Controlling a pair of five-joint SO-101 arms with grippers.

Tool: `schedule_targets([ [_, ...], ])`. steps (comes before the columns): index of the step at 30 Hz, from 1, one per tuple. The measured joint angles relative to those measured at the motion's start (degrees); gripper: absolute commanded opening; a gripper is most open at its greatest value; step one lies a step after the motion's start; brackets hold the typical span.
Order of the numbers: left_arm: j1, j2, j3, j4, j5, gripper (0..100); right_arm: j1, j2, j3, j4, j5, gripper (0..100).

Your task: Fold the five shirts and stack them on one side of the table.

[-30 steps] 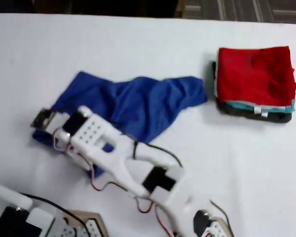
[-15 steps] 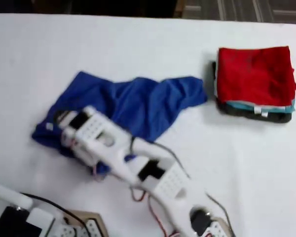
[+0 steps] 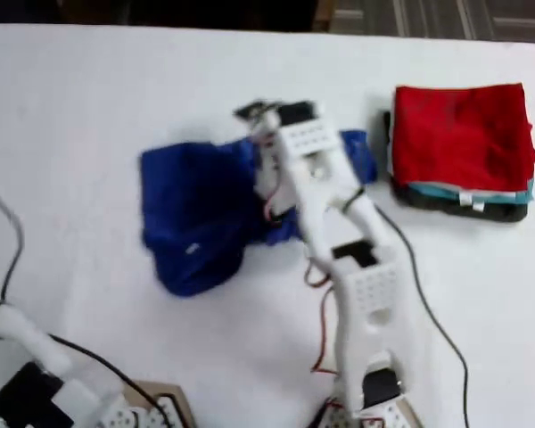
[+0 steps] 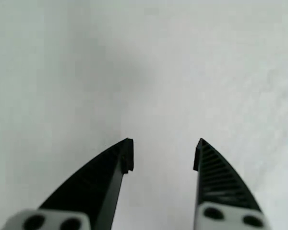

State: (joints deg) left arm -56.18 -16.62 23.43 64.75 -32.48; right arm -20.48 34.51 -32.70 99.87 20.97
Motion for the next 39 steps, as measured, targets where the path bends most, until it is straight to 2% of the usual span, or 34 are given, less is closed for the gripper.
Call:
schedule_targets([
  [5,14.1,0.0,0.0,9.0,0.2,23,2.5,-6.9,0.0,0.0,4.3,3.1],
  [9,25.8,0.0,0.0,15.0,0.2,23,2.7,-9.3,2.0,0.1,5.7,15.6],
  [11,30.5,0.0,0.0,16.5,0.2,23,2.7,-9.5,3.8,0.1,5.7,20.6],
  [18,42.1,0.0,6.0,16.8,0.3,23,4.5,-9.6,4.2,0.1,5.7,19.1],
  [22,49.0,0.0,12.9,11.1,0.0,23,7.5,-9.6,1.7,0.1,5.7,19.1],
  [27,55.6,0.0,18.9,1.6,3.2,23,10.4,-9.6,-1.8,0.1,5.7,19.1],
  [31,62.1,0.0,19.4,-2.5,6.7,23,10.6,-9.6,-1.9,0.1,5.7,19.1],
  [39,69.9,0.0,20.1,-8.4,13.5,23,10.6,-9.6,-1.9,0.1,5.7,19.1],
])
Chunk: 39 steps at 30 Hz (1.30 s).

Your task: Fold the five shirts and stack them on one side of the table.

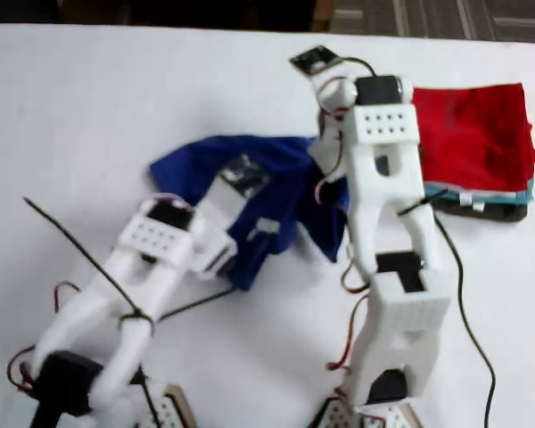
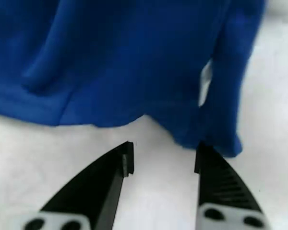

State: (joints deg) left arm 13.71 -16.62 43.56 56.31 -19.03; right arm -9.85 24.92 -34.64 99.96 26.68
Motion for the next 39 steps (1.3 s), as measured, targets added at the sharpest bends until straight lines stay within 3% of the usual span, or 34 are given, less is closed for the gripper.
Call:
schedule_targets([
  [8,3.3,0.3,0.1,-5.7,1.3,23,0.0,0.0,0.0,0.0,0.0,19.1],
  [15,3.3,11.5,0.3,-10.9,1.3,22,0.0,0.0,0.0,0.0,0.1,19.1],
  [17,3.3,13.7,-1.4,-10.8,1.3,19,0.0,0.0,0.0,0.0,0.1,19.1],
  [21,3.7,14.5,-3.1,-10.4,1.4,1,0.0,0.0,0.0,0.0,0.1,19.1],
  [23,3.4,14.6,-3.5,-9.8,1.4,4,0.0,0.0,0.0,0.0,0.1,19.1],
  [27,3.6,14.6,-5.7,-5.6,1.4,3,0.0,0.0,0.0,0.0,0.1,18.0],
  [32,1.8,9.2,-9.7,2.7,1.3,3,0.0,0.0,0.0,0.0,-1.1,1.5],
  [39,-6.6,-6.5,-16.9,15.6,-5.7,3,0.0,-1.5,-4.9,0.1,-5.5,1.9],
])
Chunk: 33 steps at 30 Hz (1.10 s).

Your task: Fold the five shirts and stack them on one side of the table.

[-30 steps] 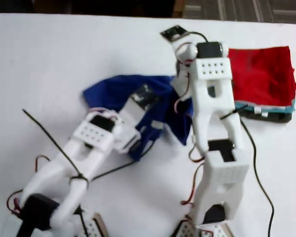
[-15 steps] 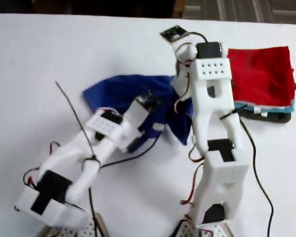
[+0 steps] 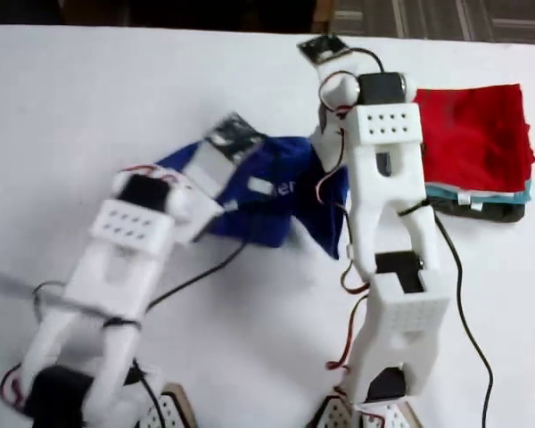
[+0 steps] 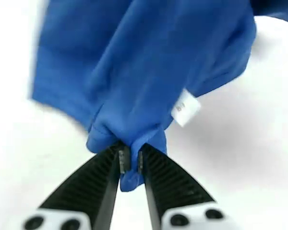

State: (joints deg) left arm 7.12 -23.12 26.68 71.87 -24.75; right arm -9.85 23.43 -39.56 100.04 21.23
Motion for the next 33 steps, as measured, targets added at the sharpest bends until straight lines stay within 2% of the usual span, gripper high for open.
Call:
schedule_targets([
  [8,-9.1,-11.1,-7.9,8.0,-6.4,3,-3.9,-12.3,-3.4,0.0,-0.1,1.9],
  [14,-14.2,-16.2,-11.7,9.0,-10.7,3,-8.5,-15.1,7.0,0.0,-0.1,1.9],
  [20,-16.4,-18.9,-13.2,9.4,-12.1,3,-10.6,-15.1,6.8,0.0,-0.1,1.9],
  [26,-15.4,-19.0,-1.3,8.5,-12.1,3,-10.5,-15.1,7.0,0.0,-0.1,1.9],
  [33,-13.5,-18.9,20.2,-4.5,-11.4,3,-10.6,-12.3,15.7,-2.6,-0.1,1.9],
])
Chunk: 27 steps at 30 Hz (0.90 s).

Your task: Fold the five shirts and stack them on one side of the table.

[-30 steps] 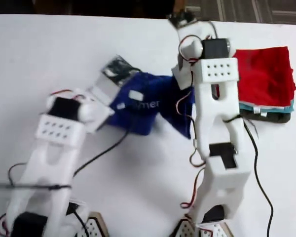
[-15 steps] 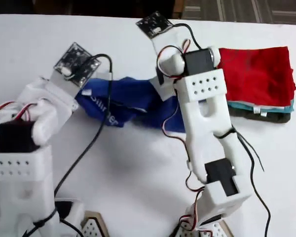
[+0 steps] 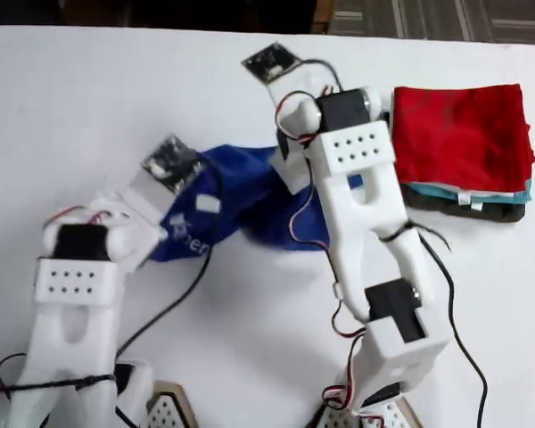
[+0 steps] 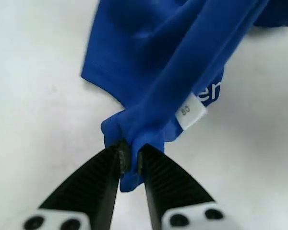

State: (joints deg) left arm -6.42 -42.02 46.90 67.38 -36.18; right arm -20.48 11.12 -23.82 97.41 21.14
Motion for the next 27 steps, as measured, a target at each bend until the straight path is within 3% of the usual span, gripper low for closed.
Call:
schedule_targets([
  [7,0.0,0.0,7.3,-6.2,0.2,3,0.0,0.4,7.6,-6.4,0.0,1.9],
  [14,0.0,0.0,7.3,-6.2,0.4,22,0.0,0.4,7.9,-6.9,0.0,1.9],
  [27,0.4,0.0,10.3,-8.8,2.4,23,0.0,0.4,7.9,-6.9,0.0,1.9],
])
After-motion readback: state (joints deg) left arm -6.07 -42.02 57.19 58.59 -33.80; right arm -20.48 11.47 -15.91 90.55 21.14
